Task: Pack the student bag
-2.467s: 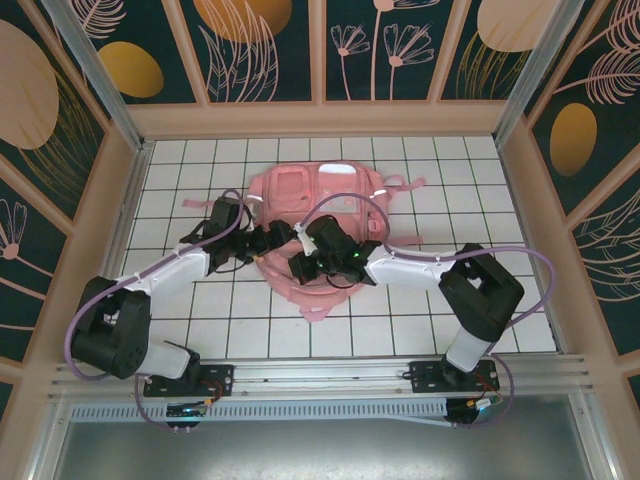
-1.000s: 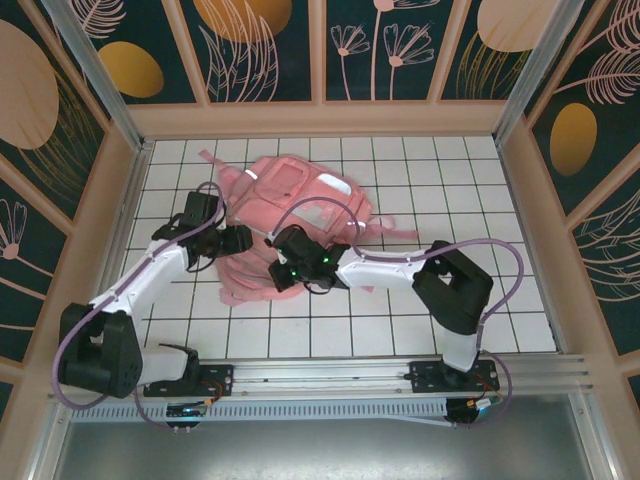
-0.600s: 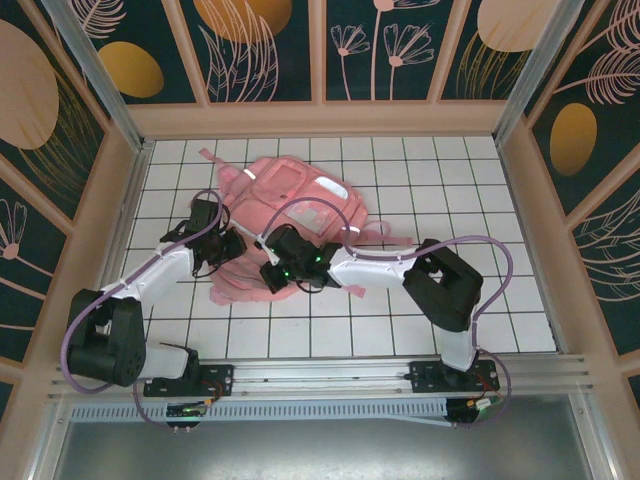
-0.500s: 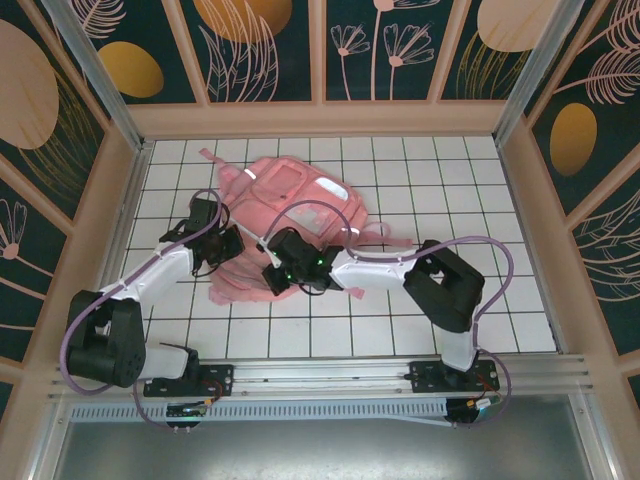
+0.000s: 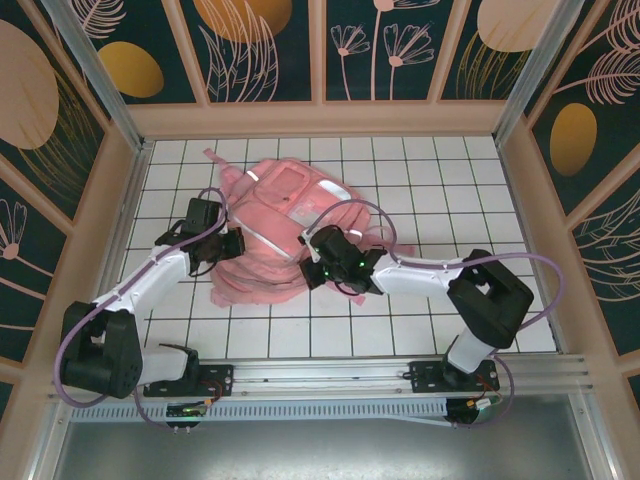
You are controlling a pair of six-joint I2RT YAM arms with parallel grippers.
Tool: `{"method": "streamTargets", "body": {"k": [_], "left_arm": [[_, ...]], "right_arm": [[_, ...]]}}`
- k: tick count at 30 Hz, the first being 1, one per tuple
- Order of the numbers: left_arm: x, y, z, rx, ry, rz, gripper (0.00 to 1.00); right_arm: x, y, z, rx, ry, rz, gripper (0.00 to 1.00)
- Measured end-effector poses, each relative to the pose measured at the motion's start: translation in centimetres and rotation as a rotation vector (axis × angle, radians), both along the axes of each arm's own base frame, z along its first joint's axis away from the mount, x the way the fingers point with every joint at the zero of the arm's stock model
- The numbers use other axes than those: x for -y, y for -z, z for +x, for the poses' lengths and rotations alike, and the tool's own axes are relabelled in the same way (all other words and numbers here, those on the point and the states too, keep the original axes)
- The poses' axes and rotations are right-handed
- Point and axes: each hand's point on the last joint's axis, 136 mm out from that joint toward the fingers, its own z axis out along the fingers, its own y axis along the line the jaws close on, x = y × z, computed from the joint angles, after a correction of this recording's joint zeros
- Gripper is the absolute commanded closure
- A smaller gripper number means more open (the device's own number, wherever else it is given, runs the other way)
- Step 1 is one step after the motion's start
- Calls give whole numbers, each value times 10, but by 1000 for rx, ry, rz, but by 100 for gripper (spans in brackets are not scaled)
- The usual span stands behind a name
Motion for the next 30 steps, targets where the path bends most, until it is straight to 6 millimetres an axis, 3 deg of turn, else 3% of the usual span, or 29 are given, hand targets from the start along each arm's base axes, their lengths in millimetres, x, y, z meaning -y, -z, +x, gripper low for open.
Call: {"method": "streamTargets", "body": {"k": [2,3,4,6,7,9,12,14,16,18,20,21,24,27,30], "left_arm": [[5,-6,0,25,64,-4,100],[7,-10,1,36,93,-7,95],[8,-14,3,48,114,-9,80],[9,-28,7,94,151,2,40],[8,-36,9,125,161,8,3],[7,-65,11,231,174,22,1],[-8,-128,12,470,122,73,1],[-25,-171,9,662,49,128,1],[-46,-196,0,846,-48,191,1],[-67,-185,-8,941,-147,259,1],[-84,-145,-8,930,-211,340,1],[-91,-113,-7,879,-230,380,1],[-104,-49,-8,746,-253,470,1],[-115,-30,-9,739,-303,515,1],[-121,-27,-12,787,-338,499,1]], "right_arm": [[1,1,-1,-9,-3,1,70],[4,3,-2,-18,-1,4,63],[7,3,-4,-23,1,8,53],[18,-5,-12,-24,10,39,30],[23,-15,-13,-12,22,64,18],[32,-53,-10,64,58,150,1],[58,-127,11,254,188,305,1],[95,-171,28,402,312,404,1],[144,-196,43,556,465,451,1],[185,-199,50,676,573,428,1],[220,-184,52,788,641,338,1],[237,-169,54,813,682,273,1],[291,-129,62,793,828,109,1],[333,-105,63,766,950,30,1],[346,-73,56,734,961,-16,1]]}}
